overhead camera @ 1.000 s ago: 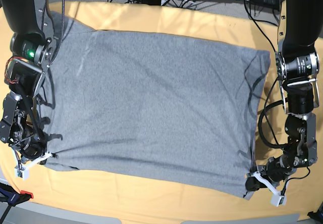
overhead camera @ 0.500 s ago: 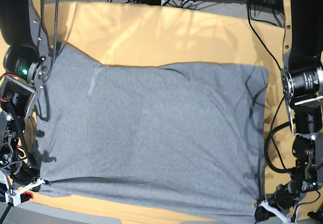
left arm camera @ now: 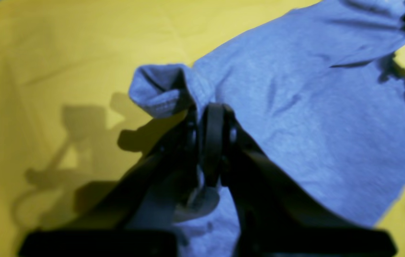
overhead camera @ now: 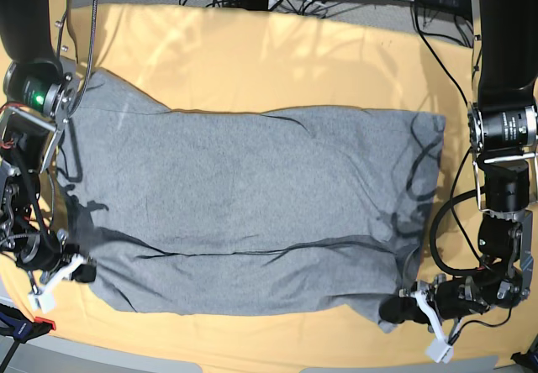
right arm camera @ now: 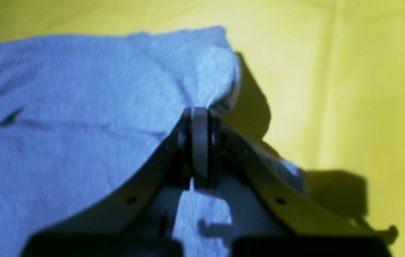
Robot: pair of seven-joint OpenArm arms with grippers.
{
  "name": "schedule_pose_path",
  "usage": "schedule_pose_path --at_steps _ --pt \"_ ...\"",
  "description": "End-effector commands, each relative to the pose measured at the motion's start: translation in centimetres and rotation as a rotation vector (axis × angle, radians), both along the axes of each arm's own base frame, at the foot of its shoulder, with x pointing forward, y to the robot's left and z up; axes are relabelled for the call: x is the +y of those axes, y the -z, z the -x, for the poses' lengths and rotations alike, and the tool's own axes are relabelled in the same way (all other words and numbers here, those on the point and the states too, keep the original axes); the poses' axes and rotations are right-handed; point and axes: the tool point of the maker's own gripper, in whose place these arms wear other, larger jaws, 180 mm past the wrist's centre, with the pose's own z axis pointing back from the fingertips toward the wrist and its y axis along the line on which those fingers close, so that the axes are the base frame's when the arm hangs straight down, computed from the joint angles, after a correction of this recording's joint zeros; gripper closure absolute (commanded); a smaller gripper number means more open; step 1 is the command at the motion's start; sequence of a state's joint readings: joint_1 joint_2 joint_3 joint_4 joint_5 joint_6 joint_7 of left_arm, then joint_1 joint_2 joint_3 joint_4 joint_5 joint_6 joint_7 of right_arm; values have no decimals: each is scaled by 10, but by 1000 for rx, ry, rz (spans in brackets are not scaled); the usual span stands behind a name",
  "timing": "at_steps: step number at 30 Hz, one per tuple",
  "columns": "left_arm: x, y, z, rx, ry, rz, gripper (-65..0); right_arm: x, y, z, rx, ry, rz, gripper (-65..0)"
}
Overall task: Layout the t-shirt on the table in an organized manner, then fold the t-shirt properly
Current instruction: 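Lift both hem corners and fold them toward the collar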
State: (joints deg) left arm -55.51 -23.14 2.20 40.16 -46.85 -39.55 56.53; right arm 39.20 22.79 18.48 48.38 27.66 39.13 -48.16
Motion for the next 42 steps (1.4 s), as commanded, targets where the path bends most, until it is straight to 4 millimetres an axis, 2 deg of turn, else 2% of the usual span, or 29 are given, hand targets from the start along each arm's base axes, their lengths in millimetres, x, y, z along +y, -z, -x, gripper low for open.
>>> schedule_pose_path --at_steps 1,5,8,14,18,21,29,37,39,41,42 --pt "1 -20 -4 -44 7 16 0 -6 -22 -7 -57 -1 6 0" --pt "4 11 10 23 5 11 0 -3 0 11 15 -19 -37 0" --pt "6 22 20 63 11 42 0 -2 2 19 36 -34 -49 0" --pt "10 -2 38 104 69 202 0 -6 -12 39 -28 -62 51 0" --pt "32 -8 39 86 30 198 0 -6 -13 58 -50 -85 122 0" --pt "48 -10 41 84 4 179 0 -9 -6 64 -30 -83 153 0" --pt "96 -18 38 27 -110 104 0 -28 9 71 41 -33 247 0" --pt "100 -19 35 9 -128 95 0 -31 7 68 32 -10 245 -10" --pt "100 -21 34 -1 -132 101 0 -28 4 66 19 -13 227 -185" --pt "100 -22 33 -7 -133 107 -108 -25 -1 63 -1 -18 202 -385" --pt "99 -22 33 -7 -133 108 -176 -23 -5 61 -12 -20 191 -444"
